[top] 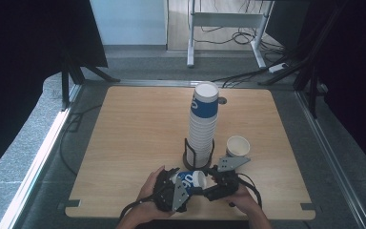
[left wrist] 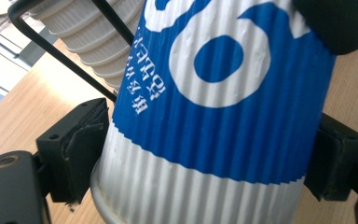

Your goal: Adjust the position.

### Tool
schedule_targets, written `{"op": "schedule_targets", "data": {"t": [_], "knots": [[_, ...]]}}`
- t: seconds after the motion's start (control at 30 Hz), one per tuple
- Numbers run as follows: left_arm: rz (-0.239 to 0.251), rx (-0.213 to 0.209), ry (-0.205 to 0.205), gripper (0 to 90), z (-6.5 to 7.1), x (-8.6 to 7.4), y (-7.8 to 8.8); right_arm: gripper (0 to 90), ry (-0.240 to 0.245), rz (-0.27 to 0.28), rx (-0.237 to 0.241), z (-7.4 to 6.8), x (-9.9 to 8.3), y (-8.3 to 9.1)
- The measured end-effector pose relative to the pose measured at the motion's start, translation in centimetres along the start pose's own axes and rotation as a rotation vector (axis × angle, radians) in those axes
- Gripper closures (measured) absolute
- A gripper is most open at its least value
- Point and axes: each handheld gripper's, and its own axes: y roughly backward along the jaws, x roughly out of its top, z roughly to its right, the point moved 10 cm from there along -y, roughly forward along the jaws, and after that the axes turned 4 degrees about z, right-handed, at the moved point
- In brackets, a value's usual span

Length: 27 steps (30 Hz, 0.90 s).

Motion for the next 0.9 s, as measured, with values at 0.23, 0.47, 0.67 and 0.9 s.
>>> {"op": "schedule_targets", "data": {"t": [0.23, 0.47, 0.67, 0.9], "knots": [[-0.001, 0.006, 0.004, 13.2, -0.3, -0.1, 0.2, 20.4, 0.015, 0.023, -0.051, 0.2, 0.5, 0.4], [-0.027, 0.01, -0.016, 13.2, -0.7, -0.4, -0.2, 19.6, 0.067, 0.028, -0.107, 0.8, 1.4, 1.8], [-0.038, 0.011, -0.02, 13.3, -1.5, -0.4, -0.4, 19.6, 0.148, -0.065, -0.142, 0.7, 1.4, 2.5], [-0.042, 0.006, -0.027, 13.2, -2.1, -0.2, -0.8, 20.1, 0.192, -0.18, -0.188, 1.8, 1.8, 3.5]]}}
